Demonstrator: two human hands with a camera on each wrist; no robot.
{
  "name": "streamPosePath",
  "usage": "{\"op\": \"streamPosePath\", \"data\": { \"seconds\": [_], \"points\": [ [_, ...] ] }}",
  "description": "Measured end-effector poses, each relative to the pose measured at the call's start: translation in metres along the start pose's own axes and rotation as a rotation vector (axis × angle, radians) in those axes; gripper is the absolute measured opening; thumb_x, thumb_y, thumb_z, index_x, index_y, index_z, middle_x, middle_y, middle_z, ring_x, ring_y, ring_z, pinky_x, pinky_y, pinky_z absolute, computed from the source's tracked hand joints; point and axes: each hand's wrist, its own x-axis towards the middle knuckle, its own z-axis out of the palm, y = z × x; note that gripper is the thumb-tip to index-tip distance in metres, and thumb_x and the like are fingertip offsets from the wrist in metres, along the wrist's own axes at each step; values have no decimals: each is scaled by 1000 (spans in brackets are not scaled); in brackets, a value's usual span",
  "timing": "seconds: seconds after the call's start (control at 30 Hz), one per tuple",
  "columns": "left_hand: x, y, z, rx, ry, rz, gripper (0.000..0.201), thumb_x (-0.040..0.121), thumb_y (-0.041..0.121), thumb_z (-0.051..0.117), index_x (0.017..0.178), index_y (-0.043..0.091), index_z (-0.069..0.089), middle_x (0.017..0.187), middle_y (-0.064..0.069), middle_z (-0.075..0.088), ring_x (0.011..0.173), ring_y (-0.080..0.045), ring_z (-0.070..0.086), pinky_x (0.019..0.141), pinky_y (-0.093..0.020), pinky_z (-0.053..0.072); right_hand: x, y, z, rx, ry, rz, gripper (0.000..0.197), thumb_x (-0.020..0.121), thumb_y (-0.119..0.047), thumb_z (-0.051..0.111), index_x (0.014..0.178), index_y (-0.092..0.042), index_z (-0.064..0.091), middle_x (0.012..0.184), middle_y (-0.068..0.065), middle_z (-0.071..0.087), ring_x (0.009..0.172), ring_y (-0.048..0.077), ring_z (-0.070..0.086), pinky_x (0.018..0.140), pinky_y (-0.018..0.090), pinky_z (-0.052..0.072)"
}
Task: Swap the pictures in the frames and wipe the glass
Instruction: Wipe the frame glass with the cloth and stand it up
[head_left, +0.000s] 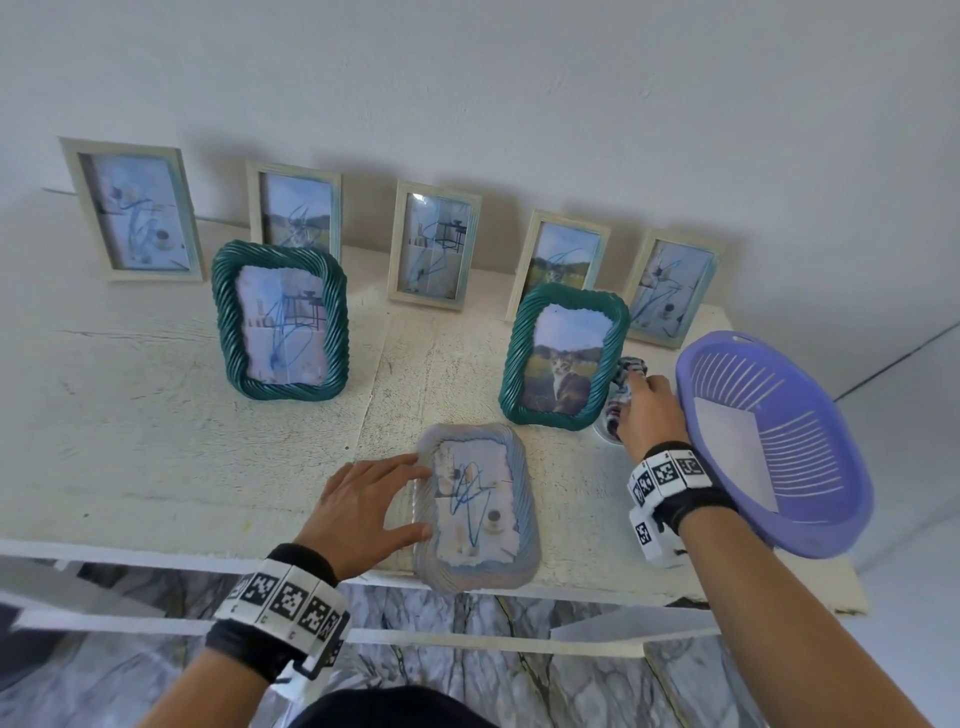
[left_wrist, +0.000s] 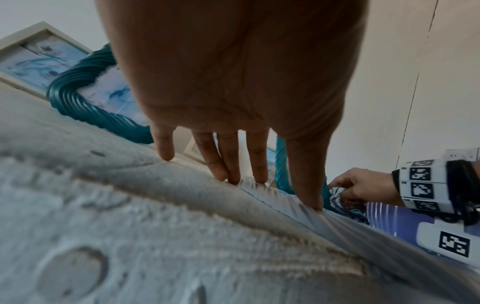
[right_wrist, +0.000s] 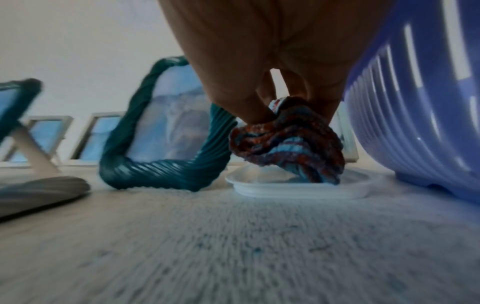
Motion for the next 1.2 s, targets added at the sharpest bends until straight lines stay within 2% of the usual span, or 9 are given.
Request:
{"op": "streamPosePath", "data": {
  "seconds": [0.27,0.37,0.47,0.53,0.63,0.73,0.9,1.1,1.2],
  "points": [
    [-2,5,-7,-7,-46,9,86,68,82,31,142,39,37,154,14,31,137,-13,31,116,-39,23,-73,-6,-25,66,51,-73,31,92,-5,51,122,3,54,110,24,54,92,40,57,74,40,49],
    [3,9,-18,-80,-100,-7,82,72,76,46,143,35,38,155,8,31,138,-16,31,114,-37,26,-106,-22,-27,177,65,-112,25,88,-5,57,112,2,60,107,20,54,87,37,57,69,33,43],
    [13,11,-32,-8,-131,5,72,84,56,64,145,35,34,157,3,26,141,-18,27,114,-36,24,-122,-46,-20,298,30,-223,25,86,-9,62,110,-4,60,115,12,53,91,27,58,75,25,42],
    [24,12,-40,82,-183,1,77,82,57,66,147,36,30,159,2,21,143,-20,23,116,-40,24,-124,-64,-12,293,-61,-339,27,88,-14,60,114,-8,58,123,5,48,99,19,54,83,21,41],
    [41,13,-46,224,-278,26,86,76,69,63,148,40,26,161,2,14,145,-23,16,116,-47,22,-118,-84,2,121,-264,-458,30,90,-26,51,118,-15,48,127,1,45,105,23,45,81,31,47],
    [46,14,-47,325,-334,60,89,74,75,59,148,41,24,161,2,10,145,-24,12,116,-49,23,-107,-96,9,0,-299,-442,34,95,-34,45,124,-15,41,126,4,47,107,26,42,77,35,46],
    [48,19,-45,450,-347,88,90,78,75,54,151,37,19,163,0,7,145,-26,13,114,-47,23,-100,-102,22,-40,-268,-563,36,94,-13,49,130,-9,48,129,9,54,109,29,48,96,33,32],
    [51,24,-45,471,-343,88,89,77,72,58,151,36,23,162,-2,9,144,-27,15,113,-46,23,-108,-94,14,165,-427,-710,33,92,-7,49,122,-15,58,120,4,60,103,28,49,90,31,36],
    [50,23,-45,474,-337,88,89,77,74,57,151,37,22,162,-2,9,145,-28,15,114,-47,22,-87,-93,22,104,-382,-664,30,92,-9,47,119,-14,59,116,7,63,103,32,51,89,37,38]
  ]
}}
